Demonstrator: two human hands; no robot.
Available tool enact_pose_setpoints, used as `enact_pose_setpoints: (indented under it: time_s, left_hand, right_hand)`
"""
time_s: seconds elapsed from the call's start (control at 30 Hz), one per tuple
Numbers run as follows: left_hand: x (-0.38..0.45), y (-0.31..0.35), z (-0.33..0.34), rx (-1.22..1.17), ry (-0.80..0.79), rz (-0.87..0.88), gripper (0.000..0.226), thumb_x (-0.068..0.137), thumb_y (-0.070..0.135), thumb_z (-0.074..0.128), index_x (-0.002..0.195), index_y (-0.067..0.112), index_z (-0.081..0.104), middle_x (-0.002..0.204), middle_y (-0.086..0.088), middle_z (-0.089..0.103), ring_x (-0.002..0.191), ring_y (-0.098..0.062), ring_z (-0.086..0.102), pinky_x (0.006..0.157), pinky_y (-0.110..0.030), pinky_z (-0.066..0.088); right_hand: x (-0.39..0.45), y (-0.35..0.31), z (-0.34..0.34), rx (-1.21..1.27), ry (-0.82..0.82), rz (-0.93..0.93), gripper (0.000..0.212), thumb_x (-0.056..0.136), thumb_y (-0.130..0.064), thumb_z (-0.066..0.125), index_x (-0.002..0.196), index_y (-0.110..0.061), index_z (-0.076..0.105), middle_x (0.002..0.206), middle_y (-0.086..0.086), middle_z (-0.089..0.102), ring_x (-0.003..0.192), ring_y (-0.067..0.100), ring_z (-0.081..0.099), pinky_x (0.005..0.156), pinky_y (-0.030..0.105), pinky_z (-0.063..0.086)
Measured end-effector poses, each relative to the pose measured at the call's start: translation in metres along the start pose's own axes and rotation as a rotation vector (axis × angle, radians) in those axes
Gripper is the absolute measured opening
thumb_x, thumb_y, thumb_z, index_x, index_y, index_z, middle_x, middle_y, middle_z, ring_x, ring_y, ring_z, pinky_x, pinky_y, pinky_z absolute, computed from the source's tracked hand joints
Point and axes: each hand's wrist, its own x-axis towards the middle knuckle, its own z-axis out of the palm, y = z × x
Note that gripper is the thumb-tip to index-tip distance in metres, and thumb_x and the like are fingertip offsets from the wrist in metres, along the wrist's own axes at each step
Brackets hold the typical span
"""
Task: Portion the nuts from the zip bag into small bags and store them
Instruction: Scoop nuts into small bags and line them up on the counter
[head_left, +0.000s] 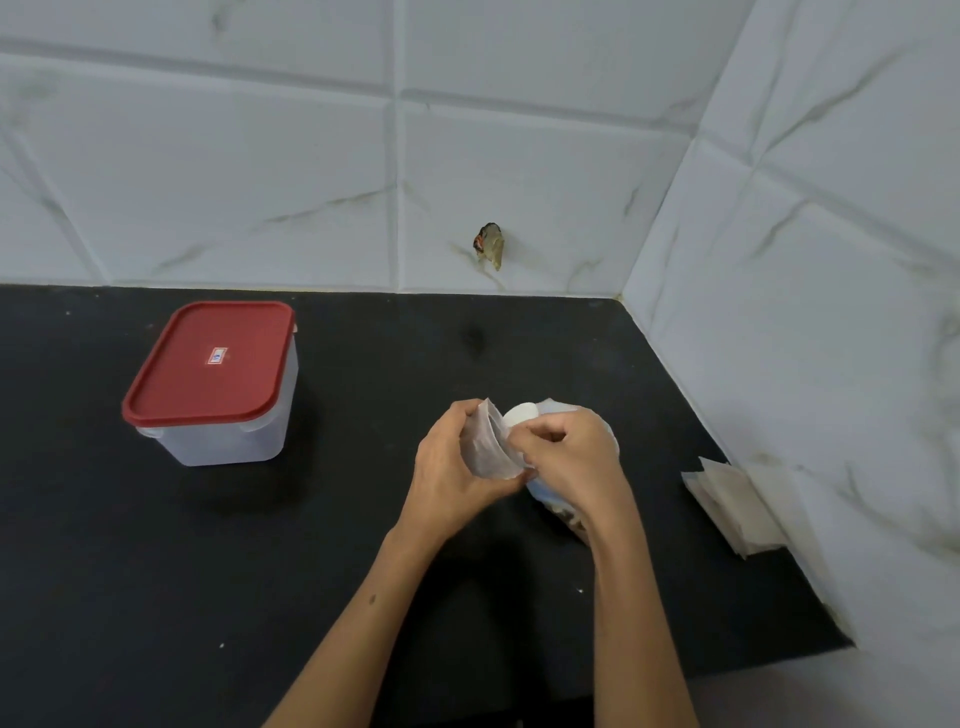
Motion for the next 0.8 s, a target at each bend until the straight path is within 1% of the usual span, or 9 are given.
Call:
enact_pose_setpoints:
  time_s: [0.13, 0.27, 0.33, 0.37, 0.43, 0.5, 0.57, 0.63, 0.8]
  left_hand:
    - [-0.004, 0.003, 0.011, -0.012, -0.048, 0.021, 0.075, 0.054, 0.045, 0.084, 0.117, 0.023, 0.052, 0.111, 0.017, 0.059, 0.103, 0.000, 0.057, 0.085, -0.015, 0.048]
    - [-0.004, 0.006, 0.021, 0.004, -0.034, 0.034, 0.070, 0.060, 0.028, 0.089, 0.118, 0.022, 0.051, 0.110, 0.017, 0.059, 0.102, 0.004, 0.055, 0.083, -0.008, 0.044]
    - [-0.003, 0.005, 0.024, -0.005, -0.010, 0.019, 0.067, 0.061, 0.021, 0.087, 0.117, 0.025, 0.050, 0.108, 0.016, 0.059, 0.101, 0.006, 0.055, 0.081, -0.007, 0.044]
    - [-0.002, 0.002, 0.025, -0.008, 0.003, 0.012, 0.066, 0.062, 0.018, 0.086, 0.116, 0.025, 0.050, 0.107, 0.015, 0.059, 0.101, 0.006, 0.055, 0.080, -0.007, 0.044]
    - [-0.001, -0.003, 0.024, -0.013, 0.025, 0.001, 0.062, 0.064, 0.016, 0.085, 0.115, 0.023, 0.050, 0.105, 0.012, 0.060, 0.098, 0.003, 0.057, 0.079, -0.008, 0.044]
    - [-0.001, -0.009, 0.023, -0.032, 0.040, -0.024, 0.058, 0.066, 0.014, 0.084, 0.114, 0.020, 0.052, 0.103, 0.010, 0.061, 0.096, 0.002, 0.058, 0.077, -0.007, 0.044]
    - [0.001, -0.013, 0.024, -0.058, 0.046, -0.054, 0.056, 0.068, 0.014, 0.083, 0.114, 0.019, 0.053, 0.101, 0.009, 0.062, 0.093, 0.001, 0.059, 0.076, -0.007, 0.045]
    - [0.003, -0.016, 0.026, -0.093, 0.033, -0.091, 0.053, 0.069, 0.015, 0.083, 0.113, 0.021, 0.053, 0.100, 0.008, 0.063, 0.091, 0.000, 0.060, 0.075, -0.009, 0.046]
    - [0.007, -0.026, 0.033, -0.136, -0.072, -0.146, 0.047, 0.068, 0.015, 0.081, 0.106, 0.024, 0.054, 0.100, 0.007, 0.063, 0.092, -0.001, 0.060, 0.074, -0.013, 0.047]
  right_hand:
    - [0.002, 0.010, -0.005, -0.010, 0.063, 0.013, 0.015, 0.079, -0.012, 0.064, 0.071, -0.002, 0.072, 0.071, 0.014, 0.068, 0.072, 0.023, 0.066, 0.065, 0.032, 0.054]
    - [0.003, 0.018, -0.014, 0.006, 0.080, -0.012, 0.016, 0.083, -0.012, 0.063, 0.071, -0.006, 0.071, 0.070, 0.007, 0.068, 0.062, 0.011, 0.062, 0.048, 0.011, 0.046]
    - [0.005, 0.022, -0.023, 0.026, 0.083, -0.044, 0.017, 0.087, -0.015, 0.062, 0.073, -0.013, 0.071, 0.070, 0.001, 0.067, 0.067, 0.007, 0.061, 0.055, 0.014, 0.046]
    - [0.006, 0.026, -0.029, 0.026, 0.081, -0.052, 0.015, 0.088, -0.016, 0.062, 0.079, -0.016, 0.073, 0.073, -0.003, 0.067, 0.071, 0.006, 0.062, 0.060, 0.015, 0.047]
    - [0.011, 0.034, -0.040, -0.020, 0.104, -0.059, 0.014, 0.089, -0.014, 0.062, 0.094, -0.021, 0.073, 0.087, -0.007, 0.069, 0.082, 0.006, 0.064, 0.070, 0.018, 0.051]
    - [0.017, 0.045, -0.046, -0.117, 0.179, -0.041, 0.022, 0.090, -0.009, 0.060, 0.106, -0.020, 0.070, 0.104, -0.001, 0.069, 0.094, 0.011, 0.064, 0.079, 0.023, 0.052]
    - [0.021, 0.053, -0.046, -0.228, 0.251, -0.015, 0.031, 0.090, -0.007, 0.060, 0.118, -0.020, 0.064, 0.114, 0.003, 0.067, 0.101, 0.015, 0.063, 0.076, 0.021, 0.048]
    - [0.026, 0.058, -0.042, -0.345, 0.267, 0.016, 0.038, 0.090, -0.008, 0.060, 0.126, -0.019, 0.057, 0.114, 0.004, 0.066, 0.102, 0.017, 0.062, 0.074, 0.023, 0.046]
    - [0.043, 0.066, -0.027, -0.563, 0.261, 0.123, 0.032, 0.089, -0.014, 0.063, 0.120, -0.021, 0.062, 0.107, 0.004, 0.065, 0.094, 0.018, 0.061, 0.078, 0.033, 0.055]
